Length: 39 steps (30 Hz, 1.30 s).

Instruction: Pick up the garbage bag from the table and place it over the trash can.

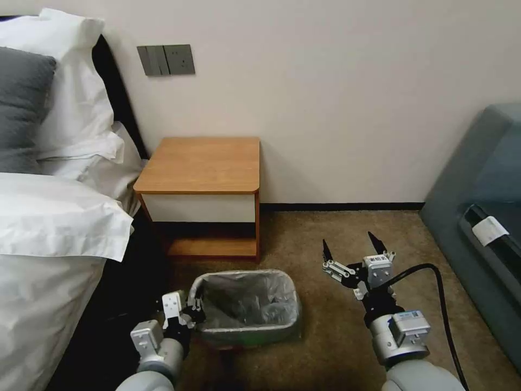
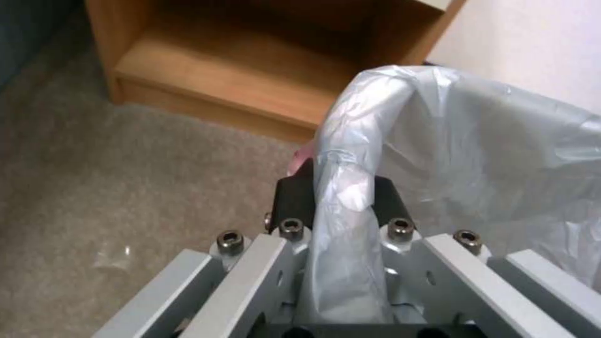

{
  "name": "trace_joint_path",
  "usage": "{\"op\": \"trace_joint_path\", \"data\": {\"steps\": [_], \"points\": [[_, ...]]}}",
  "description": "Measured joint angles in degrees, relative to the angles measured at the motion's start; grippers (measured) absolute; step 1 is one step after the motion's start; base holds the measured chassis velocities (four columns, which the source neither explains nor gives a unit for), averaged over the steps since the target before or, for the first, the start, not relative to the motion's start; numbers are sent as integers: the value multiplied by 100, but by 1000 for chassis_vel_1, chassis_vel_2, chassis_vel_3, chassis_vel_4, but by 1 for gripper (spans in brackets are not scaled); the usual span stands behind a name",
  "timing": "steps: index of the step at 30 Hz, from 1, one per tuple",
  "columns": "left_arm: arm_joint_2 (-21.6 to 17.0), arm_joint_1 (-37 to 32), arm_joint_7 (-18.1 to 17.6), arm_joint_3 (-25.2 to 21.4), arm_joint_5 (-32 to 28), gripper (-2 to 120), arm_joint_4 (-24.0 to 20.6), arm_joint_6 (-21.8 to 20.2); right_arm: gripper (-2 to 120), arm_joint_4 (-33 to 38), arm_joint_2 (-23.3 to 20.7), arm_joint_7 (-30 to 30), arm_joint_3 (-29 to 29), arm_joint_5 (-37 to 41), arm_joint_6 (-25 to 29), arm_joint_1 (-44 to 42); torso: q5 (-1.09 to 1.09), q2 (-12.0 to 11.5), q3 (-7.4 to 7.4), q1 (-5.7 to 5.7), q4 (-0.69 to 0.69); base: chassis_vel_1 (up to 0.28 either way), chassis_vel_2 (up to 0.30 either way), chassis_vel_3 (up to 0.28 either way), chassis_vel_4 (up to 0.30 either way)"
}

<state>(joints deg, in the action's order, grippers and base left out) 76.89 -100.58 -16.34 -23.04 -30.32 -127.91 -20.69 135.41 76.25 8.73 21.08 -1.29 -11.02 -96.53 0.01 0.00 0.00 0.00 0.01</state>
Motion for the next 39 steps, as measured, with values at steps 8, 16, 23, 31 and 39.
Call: {"op": "trace_joint_path", "data": {"steps": [8, 16, 23, 31, 39], "points": [[87, -8, -80, 335, 213, 7, 145, 163, 100, 46, 18, 1, 16, 33, -10, -64, 0, 0, 0, 0, 0, 0, 0, 0, 0], [134, 16, -133, 552, 290, 7, 237, 180, 100, 74, 32, 1, 23, 49, -16, -89, 0, 0, 0, 0, 0, 0, 0, 0, 0], [118, 39, -134, 588, 298, 7, 296, 174, 100, 83, 54, 1, 12, 51, -19, -81, 0, 0, 0, 0, -1, 0, 0, 0, 0], [83, 104, -99, 601, 375, 34, 404, 135, 100, 78, 64, 24, 7, 56, -19, -61, -1, 0, 0, 0, 0, 0, 0, 0, 0], [85, 104, -77, 588, 393, 60, 383, 73, 100, 78, 58, 33, 1, 75, -19, -34, -1, 0, 0, 0, -1, 0, 0, 0, 0]]}}
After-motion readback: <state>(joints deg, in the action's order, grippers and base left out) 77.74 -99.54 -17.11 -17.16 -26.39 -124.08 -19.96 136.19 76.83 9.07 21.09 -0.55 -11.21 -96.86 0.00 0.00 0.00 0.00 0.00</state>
